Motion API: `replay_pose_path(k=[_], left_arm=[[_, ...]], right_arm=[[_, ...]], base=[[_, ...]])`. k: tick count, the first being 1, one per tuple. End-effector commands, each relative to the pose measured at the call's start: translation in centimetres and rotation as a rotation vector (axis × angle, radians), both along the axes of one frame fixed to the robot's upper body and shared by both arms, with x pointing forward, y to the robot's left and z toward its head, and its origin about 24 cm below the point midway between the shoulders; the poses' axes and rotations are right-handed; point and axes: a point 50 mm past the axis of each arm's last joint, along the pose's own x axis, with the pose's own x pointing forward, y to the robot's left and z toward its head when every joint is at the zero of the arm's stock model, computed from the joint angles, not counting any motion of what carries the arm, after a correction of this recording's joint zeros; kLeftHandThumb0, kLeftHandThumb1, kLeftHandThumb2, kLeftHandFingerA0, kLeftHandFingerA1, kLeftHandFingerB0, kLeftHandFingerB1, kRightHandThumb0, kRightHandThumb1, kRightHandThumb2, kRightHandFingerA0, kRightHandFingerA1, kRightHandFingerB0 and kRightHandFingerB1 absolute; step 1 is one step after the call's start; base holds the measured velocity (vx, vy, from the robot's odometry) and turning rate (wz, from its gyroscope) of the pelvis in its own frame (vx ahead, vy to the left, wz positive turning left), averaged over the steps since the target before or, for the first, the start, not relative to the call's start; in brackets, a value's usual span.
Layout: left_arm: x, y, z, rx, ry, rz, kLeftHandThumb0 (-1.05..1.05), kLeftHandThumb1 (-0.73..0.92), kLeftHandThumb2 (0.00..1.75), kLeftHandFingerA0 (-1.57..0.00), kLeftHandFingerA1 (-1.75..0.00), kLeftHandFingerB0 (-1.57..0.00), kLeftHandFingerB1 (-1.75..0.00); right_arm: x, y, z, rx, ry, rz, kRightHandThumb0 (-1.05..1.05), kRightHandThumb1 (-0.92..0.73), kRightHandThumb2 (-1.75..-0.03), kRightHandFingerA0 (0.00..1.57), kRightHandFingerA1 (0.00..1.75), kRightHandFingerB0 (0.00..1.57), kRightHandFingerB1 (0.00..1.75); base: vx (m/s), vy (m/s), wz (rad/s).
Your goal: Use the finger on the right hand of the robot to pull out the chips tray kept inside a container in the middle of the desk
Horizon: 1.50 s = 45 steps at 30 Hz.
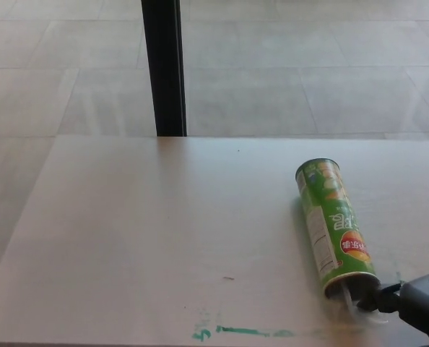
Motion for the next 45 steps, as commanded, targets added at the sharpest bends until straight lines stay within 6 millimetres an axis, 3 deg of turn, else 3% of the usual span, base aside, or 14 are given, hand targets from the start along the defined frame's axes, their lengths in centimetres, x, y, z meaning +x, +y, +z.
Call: replay_pose_path(k=[1,8,9,13,14,17,26,28,33,34,35,39,40,45], left_arm=[[0.0,0.5,0.5,0.017,0.001,-0.004,-0.60,0.69,0.62,-0.48,-0.59,-0.58,-0.51],[-0.2,0.4,0.3,0.002,-0.006,0.007,-0.58,0.69,0.61,-0.51,-0.61,-0.62,-0.55],[-0.2,0.5,0.3,0.004,-0.008,0.012,-0.59,0.68,0.60,-0.54,-0.62,-0.66,-0.66],[-0.2,0.6,0.4,0.022,0.003,-0.005,-0.58,0.69,0.60,-0.52,-0.61,-0.62,-0.60],[-0.2,0.6,0.4,0.021,0.003,-0.004,-0.59,0.69,0.61,-0.52,-0.60,-0.55,-0.52],[-0.1,0.6,0.5,0.011,-0.004,0.013,-0.59,0.69,0.62,-0.49,-0.60,-0.60,-0.55],[-0.3,0.6,0.5,0.015,0.003,0.003,-0.60,0.68,0.61,-0.50,-0.59,-0.52,-0.48],[-0.3,0.7,0.5,0.017,0.006,0.000,-0.60,0.68,0.60,-0.51,-0.59,-0.59,-0.56],[-0.4,0.7,0.5,0.019,0.015,0.001,-0.59,0.70,0.62,-0.49,-0.56,-0.58,-0.53],[-0.4,0.7,0.5,0.016,0.015,0.006,-0.58,0.70,0.61,-0.49,-0.57,-0.50,-0.48],[-0.4,0.8,0.5,0.011,0.003,0.020,-0.60,0.68,0.60,-0.54,-0.62,-0.63,-0.60],[-0.4,0.8,0.6,0.003,-0.002,0.009,-0.59,0.70,0.61,-0.48,-0.59,-0.56,-0.53],[-0.3,0.8,0.7,-0.001,-0.009,0.010,-0.59,0.69,0.61,-0.47,-0.62,-0.62,-0.67],[-0.4,0.8,0.5,0.009,-0.001,0.019,-0.57,0.70,0.61,-0.49,-0.60,-0.58,-0.54]], right_arm=[[-0.3,-0.2,-1.4,-0.071,0.011,0.003,-0.19,-0.50,-0.55,0.98,1.19,0.48,0.45],[-0.6,1.1,-1.7,-0.059,0.014,0.031,-0.18,-0.49,-0.55,1.00,1.22,0.51,0.45],[-0.7,1.1,-1.7,-0.059,0.013,0.035,-0.19,-0.50,-0.55,0.99,1.23,0.52,0.45],[-1.2,1.2,-1.3,-0.043,0.042,0.044,-0.19,-0.51,-0.55,0.96,1.24,0.51,0.45],[-1.2,1.2,-1.2,-0.049,0.038,0.046,-0.20,-0.50,-0.55,0.97,1.21,0.52,0.45],[-1.7,1.0,-1.0,-0.050,0.039,0.053,-0.19,-0.49,-0.55,0.98,1.21,0.52,0.45],[-4.1,-0.1,-1.2,-0.045,0.093,0.046,-0.18,-0.51,-0.56,0.95,1.25,0.52,0.45],[-4.4,-0.1,-1.2,-0.049,0.108,0.047,-0.18,-0.52,-0.56,0.95,1.26,0.51,0.45],[-5.1,-0.2,-1.7,-0.044,0.122,0.046,-0.20,-0.53,-0.57,0.93,1.30,0.51,0.45],[-5.2,-0.2,-1.7,-0.045,0.126,0.047,-0.20,-0.53,-0.57,0.93,1.29,0.50,0.45],[-5.5,-0.1,-1.9,-0.047,0.127,0.051,-0.20,-0.52,-0.56,0.95,1.30,0.52,0.45],[-5.9,0.1,-1.9,-0.041,0.134,0.051,-0.20,-0.52,-0.56,0.94,1.28,0.51,0.46],[-6.2,0.1,-1.9,-0.025,0.145,0.038,-0.18,-0.52,-0.56,0.94,1.30,0.51,0.45],[-6.7,0.0,-2.0,-0.024,0.170,0.023,-0.19,-0.54,-0.57,0.88,1.30,0.49,0.44]], base=[[0.00,0.000,0.00],[0.00,0.000,0.00],[0.00,0.000,0.00],[0.00,0.000,0.00],[0.00,0.000,0.00],[0.00,0.000,0.00],[0.00,0.000,0.00],[0.00,0.000,0.00],[0.00,0.000,0.00],[0.00,0.000,0.00],[0.00,0.000,0.00],[0.00,0.000,0.00],[0.00,0.000,0.00],[0.00,0.000,0.00]])
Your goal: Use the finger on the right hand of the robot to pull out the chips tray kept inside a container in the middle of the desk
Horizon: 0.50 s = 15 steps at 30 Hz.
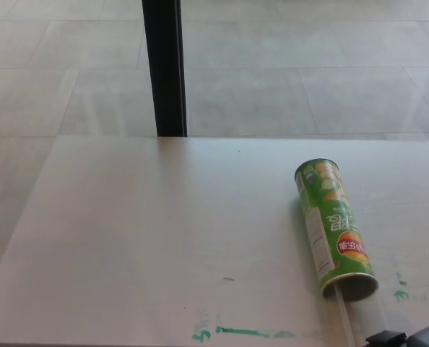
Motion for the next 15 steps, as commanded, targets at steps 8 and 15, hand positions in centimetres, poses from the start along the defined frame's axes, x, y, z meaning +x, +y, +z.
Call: replay_pose_path(k=[8,15], left_arm=[[-0.2,0.9,0.6,0.030,0.003,0.008,-0.58,0.70,0.61,-0.49,-0.59,-0.58,-0.53],[-0.3,0.8,0.6,0.028,0.007,0.008,-0.59,0.69,0.61,-0.52,-0.61,-0.56,-0.52]], right_arm=[[-3.0,-0.3,-0.5,-0.006,0.102,0.011,-0.18,-0.55,-0.56,0.90,1.33,0.50,0.44],[-3.9,-0.6,0.0,-0.001,0.083,0.015,-0.18,-0.54,-0.57,0.92,1.32,0.50,0.46]], base=[[0.00,0.000,0.00],[0.00,0.000,0.00]])
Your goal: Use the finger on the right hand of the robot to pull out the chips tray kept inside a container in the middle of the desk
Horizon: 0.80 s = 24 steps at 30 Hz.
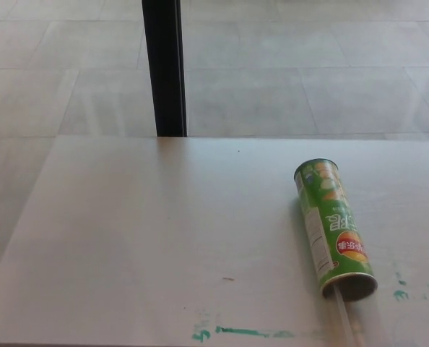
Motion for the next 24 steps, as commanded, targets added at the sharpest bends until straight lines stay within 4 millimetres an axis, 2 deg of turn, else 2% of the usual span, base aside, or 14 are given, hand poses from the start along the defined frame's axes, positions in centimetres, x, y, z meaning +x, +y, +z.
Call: replay_pose_path(k=[1,4,5,8,10,11,12,13,15,16,19,20,21,24], left_arm=[[-0.1,0.8,0.6,0.032,0.004,0.007,-0.59,0.69,0.61,-0.52,-0.61,-0.56,-0.52],[-0.2,0.8,0.6,0.028,0.007,0.004,-0.58,0.70,0.61,-0.48,-0.58,-0.61,-0.65],[-0.2,0.7,0.5,0.023,0.001,0.018,-0.57,0.69,0.60,-0.49,-0.59,-0.57,-0.56],[-0.3,0.7,0.5,0.021,-0.005,0.014,-0.60,0.67,0.60,-0.50,-0.63,-0.60,-0.58],[-0.3,0.7,0.5,0.030,0.008,-0.004,-0.60,0.69,0.61,-0.52,-0.61,-0.55,-0.51],[-0.3,0.7,0.5,0.030,0.016,-0.010,-0.58,0.70,0.61,-0.50,-0.58,-0.59,-0.58],[-0.3,0.7,0.5,0.031,0.018,-0.011,-0.59,0.70,0.61,-0.49,-0.58,-0.59,-0.55],[-0.2,0.7,0.5,0.031,0.015,-0.014,-0.60,0.69,0.60,-0.50,-0.59,-0.63,-0.63],[-0.2,0.7,0.5,0.028,0.011,-0.012,-0.61,0.69,0.61,-0.49,-0.60,-0.61,-0.62],[-0.2,0.6,0.5,0.031,0.010,-0.007,-0.62,0.68,0.60,-0.50,-0.61,-0.61,-0.58],[-0.4,0.6,0.4,0.032,0.016,-0.018,-0.60,0.69,0.60,-0.52,-0.62,-0.61,-0.60],[-0.4,0.6,0.3,0.027,0.012,-0.004,-0.58,0.67,0.60,-0.53,-0.63,-0.64,-0.68],[-0.5,0.5,0.3,0.019,0.009,0.018,-0.58,0.67,0.60,-0.51,-0.62,-0.66,-0.79],[-0.6,0.5,0.3,0.019,0.017,0.005,-0.59,0.69,0.60,-0.50,-0.61,-0.63,-0.68]], right_arm=[[-0.8,-0.4,0.0,-0.012,0.039,0.013,-0.18,-0.54,-0.57,0.92,1.32,0.50,0.46],[-1.1,-0.4,0.1,0.000,0.024,0.020,-0.18,-0.54,-0.57,0.92,1.33,0.51,0.47],[-1.1,-0.4,0.0,-0.002,0.025,0.020,-0.18,-0.54,-0.57,0.92,1.33,0.50,0.47],[-1.1,-0.4,-0.1,0.002,0.028,0.019,-0.17,-0.54,-0.57,0.90,1.34,0.49,0.47],[-0.8,-0.4,0.1,0.004,0.023,0.002,-0.17,-0.53,-0.56,0.95,1.27,0.44,0.44],[-0.1,-0.3,0.5,-0.029,0.020,-0.017,-0.19,-0.55,-0.56,0.88,1.22,0.34,0.39],[0.1,-0.3,0.7,-0.031,0.007,-0.020,-0.18,-0.53,-0.56,0.92,1.21,0.30,0.39],[0.6,-0.2,1.1,-0.026,-0.020,-0.030,-0.15,-0.35,-0.86,0.98,1.05,0.12,0.51],[1.1,-0.2,1.5,-0.019,-0.032,-0.045,-0.14,-0.36,-0.85,0.97,1.06,0.07,0.49],[1.8,-0.1,2.1,0.010,-0.055,-0.067,-0.15,-0.52,-0.57,0.94,1.09,0.09,0.27],[2.6,0.0,3.1,0.040,-0.122,-0.074,-0.12,-0.48,-0.56,0.99,0.99,0.02,0.27],[2.9,0.1,3.4,0.055,-0.143,-0.077,-0.13,-0.40,-0.73,0.98,1.02,0.00,0.22],[3.3,0.1,3.9,0.078,-0.170,-0.081,-0.10,-0.47,-0.55,1.01,1.05,0.00,0.25],[3.6,0.1,4.4,0.088,-0.199,-0.093,-0.11,-0.47,-0.56,1.02,1.07,0.00,0.26]], base=[[0.00,0.000,0.00],[0.00,0.000,0.00],[0.00,0.000,0.00],[0.00,0.000,0.00],[0.00,0.000,0.00],[0.00,0.000,0.00],[0.00,0.000,0.00],[0.00,0.000,0.00],[0.00,0.000,0.00],[0.00,0.000,0.00],[0.00,0.000,0.00],[0.00,0.000,0.00],[0.00,0.000,0.00],[0.00,0.000,0.00]])
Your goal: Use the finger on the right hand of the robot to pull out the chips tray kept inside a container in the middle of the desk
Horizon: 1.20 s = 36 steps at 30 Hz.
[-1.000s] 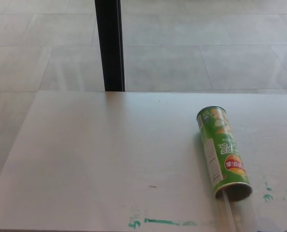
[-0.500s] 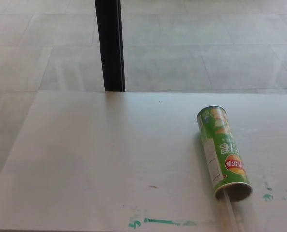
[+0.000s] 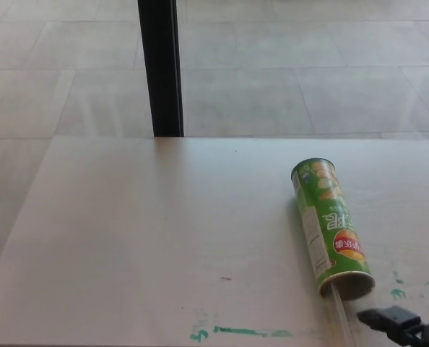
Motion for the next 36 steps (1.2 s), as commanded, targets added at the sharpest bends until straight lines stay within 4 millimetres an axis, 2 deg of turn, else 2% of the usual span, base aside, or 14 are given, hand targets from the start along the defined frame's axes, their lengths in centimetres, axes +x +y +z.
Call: replay_pose_path(k=[1,3,4,15,19,23,24,25,26,27,33,34,35,36], left_arm=[[-0.4,0.6,0.4,0.021,0.008,0.000,-0.60,0.69,0.61,-0.50,-0.61,-0.64,-0.69],[-0.4,0.6,0.4,0.033,0.019,-0.018,-0.61,0.68,0.60,-0.51,-0.62,-0.60,-0.59],[-0.5,0.6,0.4,0.022,0.011,-0.008,-0.59,0.69,0.60,-0.51,-0.63,-0.60,-0.62],[-0.8,0.7,0.4,0.012,0.008,0.008,-0.58,0.70,0.61,-0.47,-0.61,-0.57,-0.57],[-1.0,0.8,0.4,0.017,0.010,0.018,-0.57,0.69,0.61,-0.47,-0.62,-0.58,-0.58],[-1.0,1.0,0.6,0.019,0.018,0.019,-0.60,0.67,0.60,-0.53,-0.62,-0.65,-0.64],[-1.0,0.9,0.5,0.024,0.016,0.037,-0.56,0.67,0.60,-0.55,-0.62,-0.65,-0.61],[-1.0,0.9,0.5,0.023,0.019,0.040,-0.57,0.66,0.60,-0.47,-0.59,-0.50,-0.50],[-1.1,0.9,0.5,0.027,0.016,0.024,-0.59,0.67,0.60,-0.53,-0.64,-0.64,-0.68],[-1.0,1.0,0.6,0.026,0.015,0.007,-0.58,0.68,0.61,-0.54,-0.63,-0.56,-0.52],[-1.3,0.9,0.4,0.022,0.015,0.025,-0.58,0.69,0.61,-0.50,-0.56,-0.59,-0.50],[-1.1,0.9,0.5,0.019,0.012,0.027,-0.60,0.68,0.60,-0.48,-0.63,-0.62,-0.58],[-1.0,0.9,0.5,0.017,0.011,0.028,-0.60,0.68,0.60,-0.48,-0.63,-0.62,-0.58],[-1.0,0.9,0.6,0.021,0.016,0.017,-0.59,0.69,0.60,-0.51,-0.63,-0.58,-0.54]], right_arm=[[0.7,-0.2,1.1,0.046,-0.037,-0.038,-0.10,-0.48,-0.55,1.02,1.05,0.00,0.26],[0.8,-0.3,1.6,0.052,-0.042,-0.041,-0.13,-0.40,-0.72,1.00,1.04,0.00,0.23],[0.7,-0.3,1.8,0.053,-0.041,-0.042,-0.11,-0.48,-0.55,1.01,1.03,0.00,0.23],[-1.0,-3.8,5.1,0.050,-0.111,-0.125,-0.12,-0.49,-0.55,0.91,1.09,0.06,0.30],[-2.7,-8.4,8.1,0.126,-0.217,-0.317,-0.08,-0.51,-0.55,0.91,1.22,0.13,0.33],[-5.1,-12.8,8.6,0.193,-0.310,-0.515,-0.08,-0.52,-0.56,0.93,1.13,0.16,0.31],[-5.7,-13.7,8.5,0.195,-0.314,-0.574,-0.10,-0.53,-0.56,0.91,1.15,0.17,0.30],[-6.3,-14.7,8.5,0.213,-0.305,-0.635,-0.08,-0.36,-0.86,0.95,1.03,0.03,0.46],[-7.0,-15.6,8.3,0.233,-0.316,-0.685,-0.09,-0.53,-0.56,0.86,1.15,0.17,0.31],[-7.6,-16.6,8.0,0.236,-0.329,-0.741,-0.12,-0.53,-0.57,0.85,1.16,0.17,0.30],[-10.9,-20.7,5.3,0.283,-0.362,-0.997,-0.12,-0.56,-0.58,0.82,1.10,0.15,0.32],[-11.8,-21.7,3.5,0.302,-0.363,-1.093,-0.08,-0.39,-0.87,0.84,0.94,0.07,0.49],[-12.2,-22.1,2.6,0.309,-0.363,-1.134,-0.08,-0.39,-0.87,0.84,0.94,0.07,0.49],[-12.5,-22.3,2.0,0.320,-0.361,-1.162,-0.13,-0.56,-0.57,0.80,0.99,0.19,0.34]], base=[[0.00,0.000,0.00],[0.00,0.000,0.00],[0.00,0.000,0.00],[0.00,0.000,0.00],[0.00,0.000,0.00],[0.00,0.000,0.00],[0.00,0.000,0.00],[0.00,0.000,0.00],[0.00,0.000,0.00],[0.00,0.000,0.00],[0.00,0.000,0.00],[0.00,0.000,0.00],[0.00,0.000,0.00],[0.00,0.000,0.00]])
